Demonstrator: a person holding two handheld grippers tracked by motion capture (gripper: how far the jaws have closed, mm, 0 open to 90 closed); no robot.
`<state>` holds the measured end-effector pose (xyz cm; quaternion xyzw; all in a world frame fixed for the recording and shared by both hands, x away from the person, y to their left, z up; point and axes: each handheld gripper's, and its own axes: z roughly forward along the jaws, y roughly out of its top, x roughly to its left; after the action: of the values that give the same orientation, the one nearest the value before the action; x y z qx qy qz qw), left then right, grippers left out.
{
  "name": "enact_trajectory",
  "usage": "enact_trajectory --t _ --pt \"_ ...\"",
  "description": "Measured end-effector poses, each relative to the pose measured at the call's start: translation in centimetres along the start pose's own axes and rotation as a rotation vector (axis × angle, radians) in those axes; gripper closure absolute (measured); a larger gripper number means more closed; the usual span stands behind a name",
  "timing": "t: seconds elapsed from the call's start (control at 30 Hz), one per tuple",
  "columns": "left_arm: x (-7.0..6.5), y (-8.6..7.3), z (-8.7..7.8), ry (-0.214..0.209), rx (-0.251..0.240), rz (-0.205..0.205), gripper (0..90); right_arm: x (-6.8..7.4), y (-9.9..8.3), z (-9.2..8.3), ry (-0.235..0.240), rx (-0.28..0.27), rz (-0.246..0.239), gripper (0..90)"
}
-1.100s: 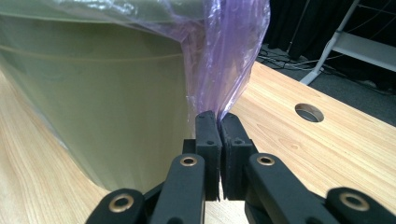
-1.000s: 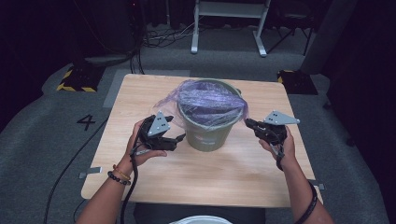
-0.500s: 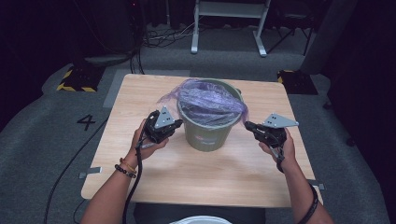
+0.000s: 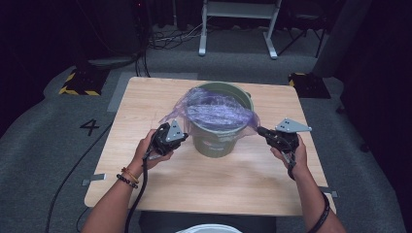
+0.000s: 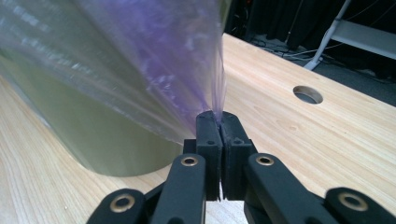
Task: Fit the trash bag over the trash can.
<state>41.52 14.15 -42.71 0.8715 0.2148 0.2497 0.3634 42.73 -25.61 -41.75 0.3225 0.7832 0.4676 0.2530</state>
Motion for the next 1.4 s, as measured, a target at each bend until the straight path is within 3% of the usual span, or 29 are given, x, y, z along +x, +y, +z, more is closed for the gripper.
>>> enact_trajectory --t 0.1,0.13,0.2,0.23,0.27,0.4,0.47,0.57,0.63,0.73,0.83,0.9,0.97,1.03,1.07,1.13,1.2,1.27,1.4 --pt "0.0 -0.3 0.1 -0.004 0.035 0.016 90.0 0.1 0.2 -0.3 -0.004 -0.006 -0.005 87.6" --pt "-0.1 -0.5 -0.2 0.015 0.014 0.01 89.9 0.2 0.4 -0.5 -0.011 -0.006 -0.01 83.8" --pt "0.1 -0.7 -1.1 0.024 -0.031 -0.03 70.4 0.4 0.6 -0.8 -0.018 -0.012 -0.022 79.5" --pt "0.1 -0.7 -1.1 0.024 -0.031 -0.03 59.6 0.4 0.6 -0.8 -0.018 -0.012 -0.022 79.5" --pt "0.1 -0.7 -1.5 0.025 -0.055 -0.045 59.6 0.5 0.7 -1.0 -0.027 -0.019 -0.024 71.3" --pt "0.3 -1.2 -4.0 -0.015 -0.146 -0.11 35.0 0.9 1.3 -1.8 -0.029 -0.063 -0.055 50.9" --pt "0.2 -1.5 -5.2 -0.038 -0.188 -0.127 26.9 1.3 1.7 -2.3 -0.027 -0.087 -0.085 45.6" --pt "0.1 -1.9 -7.3 -0.011 -0.255 -0.15 20.6 2.0 2.6 -3.2 -0.017 -0.123 -0.122 41.2" --pt "0.6 -1.8 -8.2 0.025 -0.282 -0.162 21.4 2.6 3.5 -3.8 0.0 -0.157 -0.157 40.5" --pt "1.9 -1.4 -8.9 0.07 -0.307 -0.19 22.1 3.2 4.6 -4.1 -0.012 -0.169 -0.199 42.1" --pt "3.5 -0.7 -8.9 0.091 -0.301 -0.187 24.2 3.6 5.7 -4.1 -0.02 -0.17 -0.234 45.7" --pt "4.3 -0.1 -8.4 0.102 -0.284 -0.176 28.4 3.9 6.3 -3.9 -0.054 -0.15 -0.284 46.6" --pt "5.0 0.4 -7.8 0.085 -0.273 -0.155 33.2 4.1 6.7 -3.7 -0.054 -0.141 -0.305 57.0" --pt "5.2 1.0 -7.1 0.102 -0.239 -0.13 38.5 4.2 6.8 -3.3 -0.054 -0.123 -0.326 67.2" --pt "5.4 1.3 -6.8 0.104 -0.224 -0.1 45.7 4.1 6.9 -3.2 -0.046 -0.109 -0.335 72.9" --pt "5.6 1.7 -6.5 0.084 -0.215 -0.078 56.5 4.0 7.1 -2.9 -0.033 -0.084 -0.343 83.9" --pt "5.6 2.1 -6.2 0.091 -0.205 -0.055 66.6 3.8 7.2 -2.7 -0.021 -0.084 -0.333 88.7" --pt "5.8 2.7 -5.8 0.103 -0.19 -0.047 78.3 3.3 7.5 -2.7 -0.014 -0.097 -0.304 89.8" --pt "6.3 3.6 -5.1 0.113 -0.182 -0.047 89.6 2.7 8.2 -2.7 -0.011 -0.125 -0.27 90.0"
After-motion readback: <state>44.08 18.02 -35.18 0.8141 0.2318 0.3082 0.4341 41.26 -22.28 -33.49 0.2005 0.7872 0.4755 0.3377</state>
